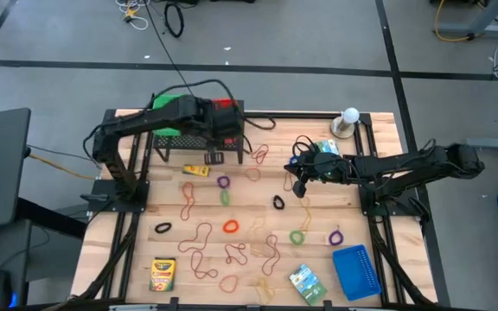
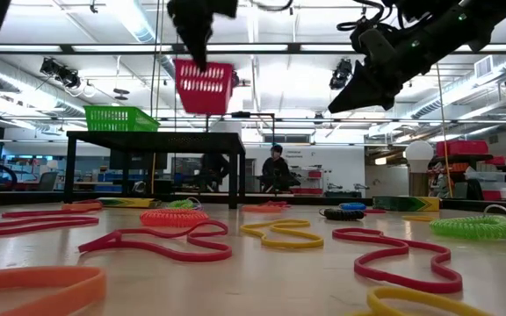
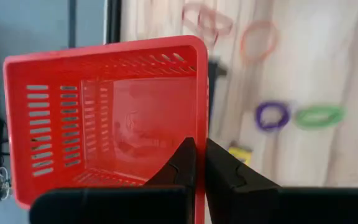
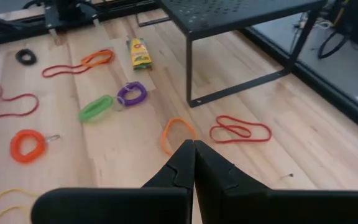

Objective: Pick & Place Office Desk Supplies
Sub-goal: Put the red bin on the shelf

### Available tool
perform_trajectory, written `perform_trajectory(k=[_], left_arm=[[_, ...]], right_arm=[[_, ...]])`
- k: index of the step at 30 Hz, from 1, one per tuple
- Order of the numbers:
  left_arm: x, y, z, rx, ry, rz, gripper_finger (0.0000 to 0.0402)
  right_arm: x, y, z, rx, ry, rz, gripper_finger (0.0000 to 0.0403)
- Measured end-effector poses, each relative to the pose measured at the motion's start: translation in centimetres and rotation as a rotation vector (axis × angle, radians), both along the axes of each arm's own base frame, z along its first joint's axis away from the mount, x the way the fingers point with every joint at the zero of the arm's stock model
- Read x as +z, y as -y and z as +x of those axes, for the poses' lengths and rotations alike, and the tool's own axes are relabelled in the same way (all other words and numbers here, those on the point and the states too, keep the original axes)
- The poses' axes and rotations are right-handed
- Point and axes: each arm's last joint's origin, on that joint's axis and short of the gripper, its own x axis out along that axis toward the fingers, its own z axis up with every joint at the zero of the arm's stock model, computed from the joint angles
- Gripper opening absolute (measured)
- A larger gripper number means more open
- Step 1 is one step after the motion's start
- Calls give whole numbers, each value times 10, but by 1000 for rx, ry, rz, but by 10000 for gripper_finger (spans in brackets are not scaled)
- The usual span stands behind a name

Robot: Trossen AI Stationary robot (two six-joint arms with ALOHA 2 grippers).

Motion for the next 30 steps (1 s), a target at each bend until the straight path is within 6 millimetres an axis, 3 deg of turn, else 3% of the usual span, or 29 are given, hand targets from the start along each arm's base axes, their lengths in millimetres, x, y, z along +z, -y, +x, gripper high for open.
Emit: perform_trajectory(k=[5, 10, 21, 30], left_arm=[[-10, -27, -37, 1, 69, 36, 13], [-21, -39, -57, -34, 85, 0, 13], [-48, -70, -71, -10, 42, -50, 15], [-51, -75, -74, -53, 22, -59, 17]], right_arm=[[0, 1, 0, -20, 5, -11, 9], [3, 2, 1, -35, 32, -16, 9], [9, 11, 3, -96, 111, -5, 9], [10, 14, 4, -109, 129, -5, 9]])
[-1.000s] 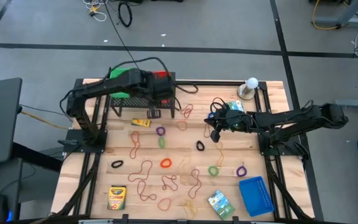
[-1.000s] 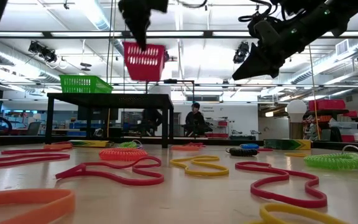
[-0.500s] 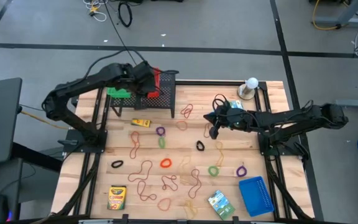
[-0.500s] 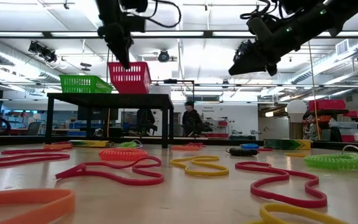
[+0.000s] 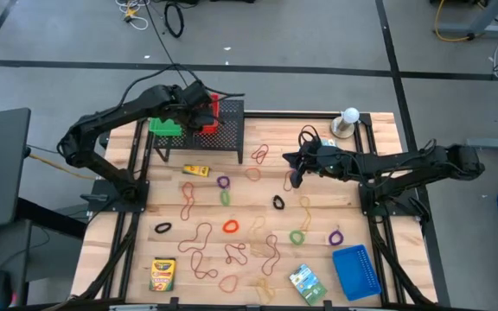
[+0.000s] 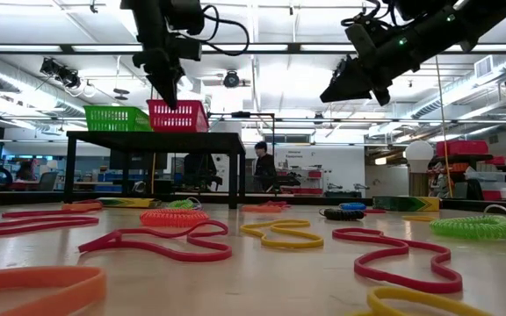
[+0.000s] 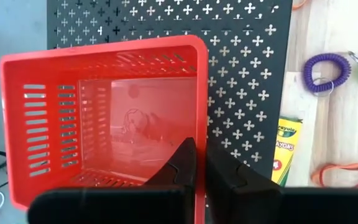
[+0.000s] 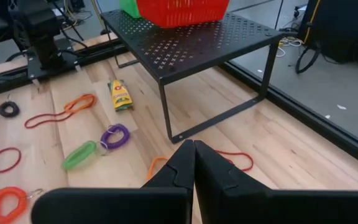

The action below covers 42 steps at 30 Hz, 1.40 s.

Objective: Pick & Place Office Desk Supplies
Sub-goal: Put the red bin on the shelf

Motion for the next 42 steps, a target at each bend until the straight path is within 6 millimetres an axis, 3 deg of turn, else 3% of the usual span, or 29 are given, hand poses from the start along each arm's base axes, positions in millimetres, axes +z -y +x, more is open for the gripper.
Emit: perform_trajectory(k=[12, 26, 34, 42], left_arm=[[-1, 1, -1, 36, 9, -33, 22], [-1, 2, 0, 77, 6, -17, 107], [4, 10, -2, 77, 22, -11, 110], [22, 17, -14, 101, 84, 5, 109]], right_arm=[[1, 4, 0, -15, 9, -1, 9], [1, 4, 0, -14, 15, -1, 9], [1, 3, 0, -10, 16, 4, 9], [1, 3, 0, 1, 23, 25, 9]])
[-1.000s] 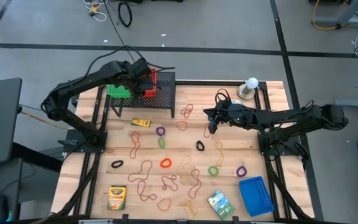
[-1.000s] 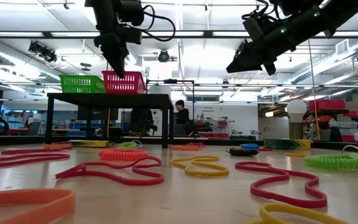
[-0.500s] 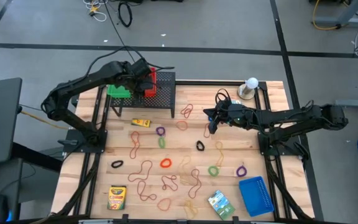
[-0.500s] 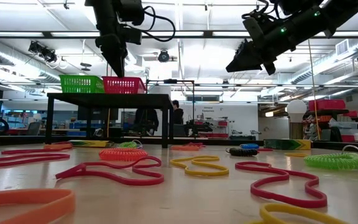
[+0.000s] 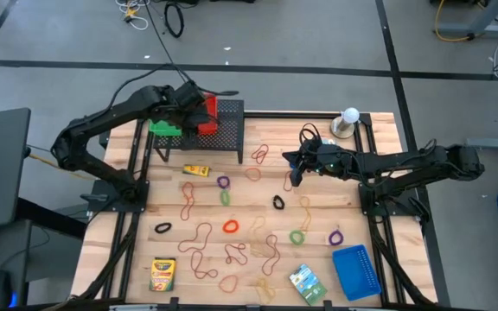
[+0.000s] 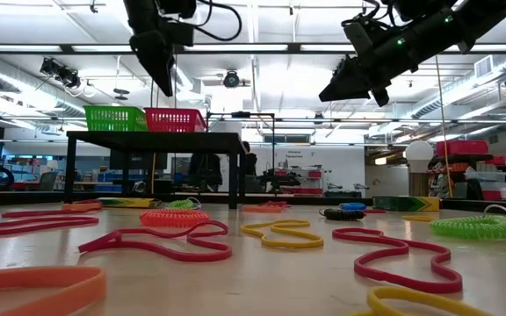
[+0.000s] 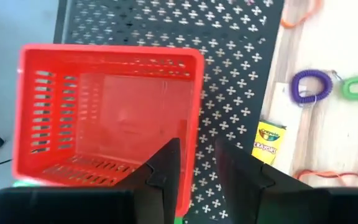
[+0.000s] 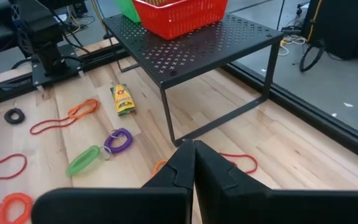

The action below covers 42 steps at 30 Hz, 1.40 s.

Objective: Pick & Place Office Desk Supplies
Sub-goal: Put the red bin on the shelf

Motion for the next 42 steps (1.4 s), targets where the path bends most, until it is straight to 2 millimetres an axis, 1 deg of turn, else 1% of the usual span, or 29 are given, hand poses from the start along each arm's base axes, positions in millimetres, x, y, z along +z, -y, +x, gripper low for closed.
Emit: perform_trajectory(k=[2, 5, 7, 10, 14, 17, 20, 23, 32, 39, 42], left_arm=[[9, -1, 0, 19, 30, 24, 109], [21, -11, 3, 86, 160, 17, 108], [20, -21, 4, 155, 215, -45, 103], [5, -32, -1, 239, 128, -131, 83], [-9, -38, -5, 271, 2, -177, 46], [-11, -39, -3, 282, -24, -147, 22], [-11, -40, -4, 287, -28, -144, 7], [-11, -40, -6, 303, -55, -123, 6], [-11, -41, -7, 312, -47, -135, 9], [-24, -47, 3, 319, -89, -159, 8], [-27, -49, 4, 326, -112, -152, 8]], right_arm=[[0, 0, 0, 0, 0, 0, 9], [0, 0, 0, 0, 0, 0, 9], [0, 0, 0, 0, 0, 0, 9], [0, 0, 0, 2, 1, 3, 9], [0, 0, 0, 7, 10, 26, 9], [0, 0, 0, 8, 10, 27, 9], [0, 0, 0, 7, 11, 29, 9], [0, -1, 0, 7, 11, 29, 9], [2, -1, 1, 15, 32, 30, 9], [3, -1, 2, 23, 42, 29, 9], [3, -1, 2, 26, 42, 30, 9]])
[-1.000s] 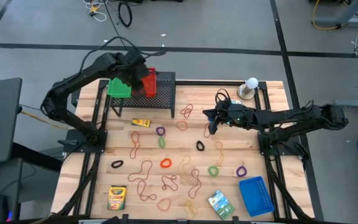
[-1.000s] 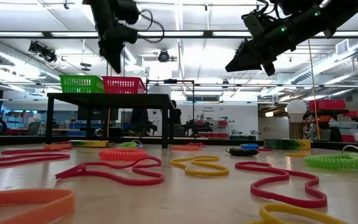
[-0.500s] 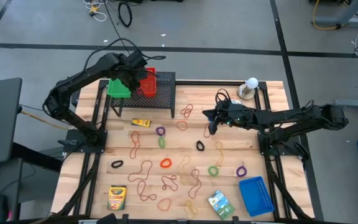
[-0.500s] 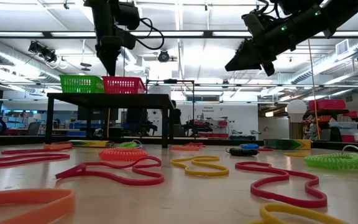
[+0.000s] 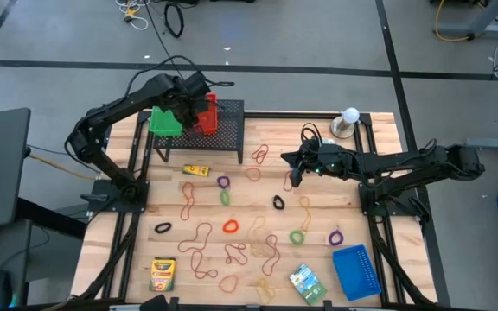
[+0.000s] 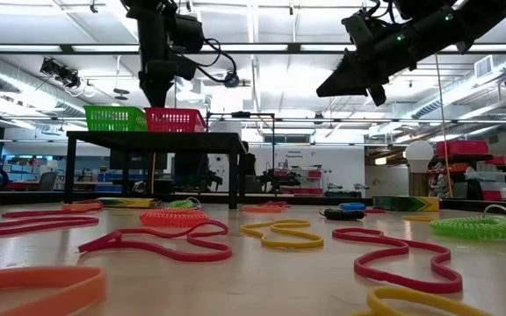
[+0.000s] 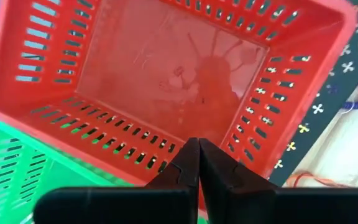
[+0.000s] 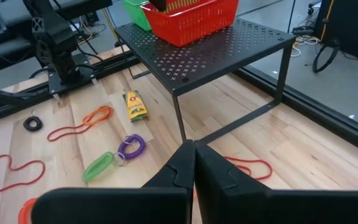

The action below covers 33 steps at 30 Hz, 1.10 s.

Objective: Pick & Place Office Desk Supplies
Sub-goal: Put the red bin on the shelf, then put the blue bin on the shelf

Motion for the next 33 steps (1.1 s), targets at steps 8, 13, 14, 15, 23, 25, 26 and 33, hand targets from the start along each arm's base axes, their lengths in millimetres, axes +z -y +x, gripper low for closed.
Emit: perform_trajectory(k=[8, 13, 14, 15, 23, 25, 26, 33], left_arm=[[-1, 10, -5, -10, -94, -32, 8], [4, 17, -3, -24, -74, -19, 8], [6, 19, -3, -25, -66, -15, 8], [9, 20, -3, -19, -54, -10, 8], [49, 40, -2, 59, 224, 116, 8], [56, 49, -1, 73, 350, 150, 7], [57, 56, 0, 66, 407, 166, 7], [35, 105, 11, -34, 764, 175, 7]], right_arm=[[0, 0, 0, 6, 1, 4, 9], [0, 0, 0, 6, 0, 3, 9], [0, 0, 0, 7, -1, 2, 9], [0, 0, 0, 7, -1, 2, 9], [1, -2, -5, 44, -34, 58, 9], [5, -3, -10, 58, -78, 99, 9], [7, -3, -13, 66, -110, 109, 9], [7, -10, -28, 260, -320, 185, 9]])
